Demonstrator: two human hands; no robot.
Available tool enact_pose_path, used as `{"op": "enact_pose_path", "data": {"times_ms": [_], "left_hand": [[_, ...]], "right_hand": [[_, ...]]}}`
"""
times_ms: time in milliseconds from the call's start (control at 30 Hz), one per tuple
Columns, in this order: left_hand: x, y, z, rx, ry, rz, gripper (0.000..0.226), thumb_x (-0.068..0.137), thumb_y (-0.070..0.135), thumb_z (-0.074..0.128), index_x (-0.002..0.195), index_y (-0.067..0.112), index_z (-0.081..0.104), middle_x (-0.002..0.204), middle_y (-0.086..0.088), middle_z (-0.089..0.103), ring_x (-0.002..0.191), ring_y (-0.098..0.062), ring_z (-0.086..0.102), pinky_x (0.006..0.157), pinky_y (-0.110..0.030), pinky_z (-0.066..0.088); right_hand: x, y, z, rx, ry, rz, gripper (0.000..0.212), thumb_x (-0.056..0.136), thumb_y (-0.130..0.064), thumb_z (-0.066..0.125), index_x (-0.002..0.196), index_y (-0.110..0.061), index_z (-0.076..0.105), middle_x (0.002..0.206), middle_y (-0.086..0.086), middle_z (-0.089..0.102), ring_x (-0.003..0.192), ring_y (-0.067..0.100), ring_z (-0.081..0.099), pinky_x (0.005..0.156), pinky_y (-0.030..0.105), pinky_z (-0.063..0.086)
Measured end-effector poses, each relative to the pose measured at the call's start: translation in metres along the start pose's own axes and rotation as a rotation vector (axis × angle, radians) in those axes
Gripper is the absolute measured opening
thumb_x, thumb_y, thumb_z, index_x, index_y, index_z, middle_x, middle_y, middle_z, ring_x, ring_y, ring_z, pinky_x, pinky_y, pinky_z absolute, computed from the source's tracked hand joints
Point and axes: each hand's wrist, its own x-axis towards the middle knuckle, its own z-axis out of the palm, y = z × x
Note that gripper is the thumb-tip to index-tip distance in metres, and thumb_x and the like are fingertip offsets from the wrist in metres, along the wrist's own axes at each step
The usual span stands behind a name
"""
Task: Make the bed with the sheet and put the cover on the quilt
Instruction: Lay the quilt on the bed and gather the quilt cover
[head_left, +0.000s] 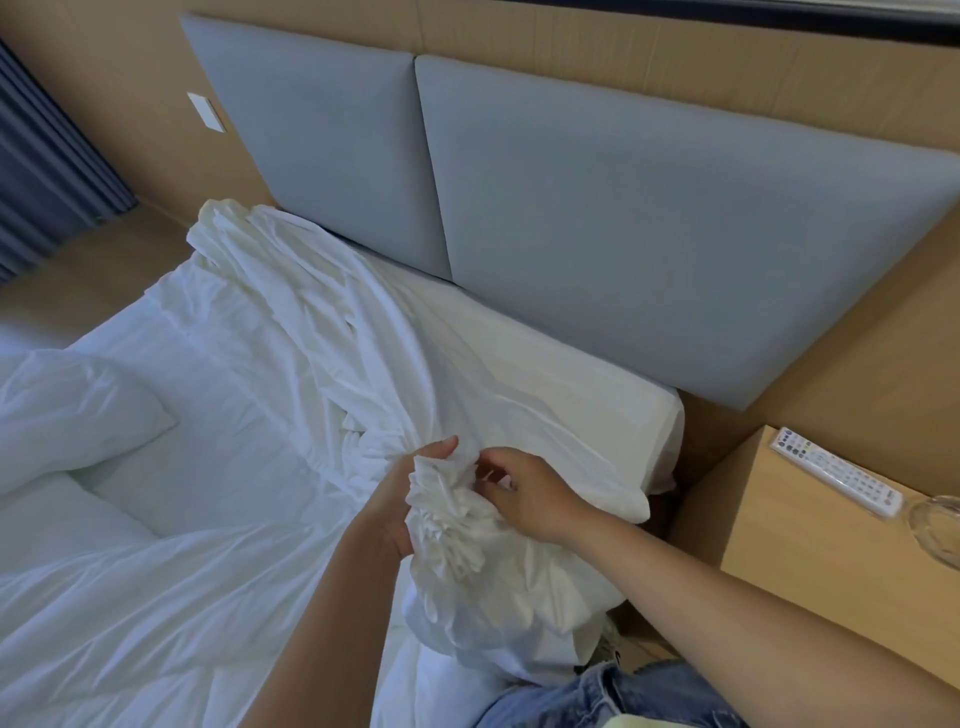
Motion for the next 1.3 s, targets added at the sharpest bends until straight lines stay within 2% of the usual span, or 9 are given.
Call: {"op": "enact_pose_path", "data": {"times_ms": [133, 367, 500, 567, 800, 900, 1000, 1200, 1300], "left_hand": [[0.0, -0.006, -0.009, -0.044, -0.005, 0.012, 0.053, 0.032, 0.026, 0.093, 0.074, -0.001, 0.075, 0.072, -0.018, 0.069, 0.061, -0.028, 0.068, 0.052, -0.03, 0.055], [0.006, -0.011, -0.005, 0.054, 0.099, 0.052, 0.044, 0.092, 0.027, 0.051, 0.061, 0.008, 0.075, 0.064, -0.012, 0.067, 0.058, -0.02, 0.068, 0.054, -0.027, 0.056], [-0.002, 0.0, -0.014, 0.052, 0.007, 0.14, 0.03, 0.055, 0.022, 0.084, 0.076, 0.002, 0.075, 0.073, -0.017, 0.068, 0.065, -0.026, 0.069, 0.056, -0.033, 0.057], [-0.003, 0.005, -0.017, 0.153, 0.013, 0.168, 0.013, 0.062, 0.008, 0.073, 0.073, 0.002, 0.072, 0.065, -0.012, 0.066, 0.058, -0.021, 0.066, 0.051, -0.028, 0.053], [0.009, 0.003, 0.003, 0.025, 0.122, 0.31, 0.055, 0.09, -0.01, 0.03, 0.057, 0.006, 0.071, 0.054, -0.009, 0.061, 0.047, -0.016, 0.062, 0.045, -0.023, 0.051], [0.011, 0.005, 0.005, -0.02, 0.188, 0.262, 0.03, 0.091, 0.002, 0.041, 0.071, 0.003, 0.064, 0.066, -0.013, 0.062, 0.061, -0.023, 0.062, 0.06, -0.034, 0.053], [0.012, 0.006, 0.01, 0.015, 0.093, 0.186, 0.024, 0.081, 0.011, 0.049, 0.066, 0.002, 0.066, 0.058, -0.009, 0.061, 0.056, -0.02, 0.061, 0.055, -0.027, 0.052], [0.016, 0.001, 0.016, 0.148, 0.068, 0.017, 0.017, 0.071, 0.019, 0.066, 0.071, 0.005, 0.075, 0.07, -0.012, 0.068, 0.061, -0.024, 0.067, 0.059, -0.029, 0.055], [0.011, 0.008, 0.022, 0.348, 0.083, -0.084, 0.013, 0.074, 0.008, 0.071, 0.085, 0.003, 0.072, 0.085, -0.008, 0.066, 0.072, -0.02, 0.065, 0.066, -0.028, 0.054]], "right_hand": [[-0.002, -0.01, 0.003, 0.226, -0.085, 0.009, 0.041, 0.094, -0.02, 0.055, 0.134, -0.024, 0.049, 0.122, -0.01, 0.054, 0.113, 0.006, 0.052, 0.099, 0.021, 0.04], [0.019, -0.032, 0.001, 0.009, 0.143, -0.202, 0.018, 0.088, 0.001, 0.051, 0.088, 0.001, 0.069, 0.093, 0.01, 0.064, 0.089, 0.021, 0.06, 0.079, 0.026, 0.045], [0.03, -0.059, 0.005, 0.265, 0.028, -0.178, 0.02, 0.091, -0.002, 0.051, 0.094, -0.006, 0.071, 0.085, -0.003, 0.066, 0.075, 0.004, 0.061, 0.071, 0.012, 0.046], [0.036, -0.061, 0.003, 0.328, -0.037, -0.134, 0.025, 0.09, 0.001, 0.048, 0.1, -0.01, 0.069, 0.075, -0.006, 0.064, 0.061, 0.0, 0.058, 0.061, 0.013, 0.046], [0.044, -0.05, -0.013, 0.093, -0.035, -0.065, 0.05, 0.087, -0.026, 0.062, 0.134, -0.022, 0.046, 0.12, -0.011, 0.049, 0.118, 0.008, 0.047, 0.092, 0.018, 0.038], [0.034, -0.031, -0.026, 0.111, -0.081, 0.022, 0.031, 0.085, -0.047, 0.061, 0.104, -0.023, 0.065, 0.092, -0.015, 0.062, 0.085, 0.001, 0.058, 0.08, 0.021, 0.043], [0.021, -0.016, -0.034, 0.104, -0.072, 0.012, 0.031, 0.093, -0.031, 0.056, 0.067, -0.016, 0.061, 0.053, -0.013, 0.048, 0.05, -0.001, 0.043, 0.056, 0.016, 0.035], [0.031, -0.029, -0.043, 0.048, 0.23, -0.028, 0.033, 0.094, -0.015, 0.051, 0.063, -0.015, 0.043, 0.06, -0.004, 0.042, 0.056, 0.009, 0.037, 0.054, 0.024, 0.031], [0.045, -0.066, -0.035, -0.096, 0.076, -0.181, 0.024, 0.094, -0.017, 0.048, 0.075, -0.002, 0.051, 0.071, 0.006, 0.053, 0.068, 0.018, 0.045, 0.065, 0.031, 0.038]]}}
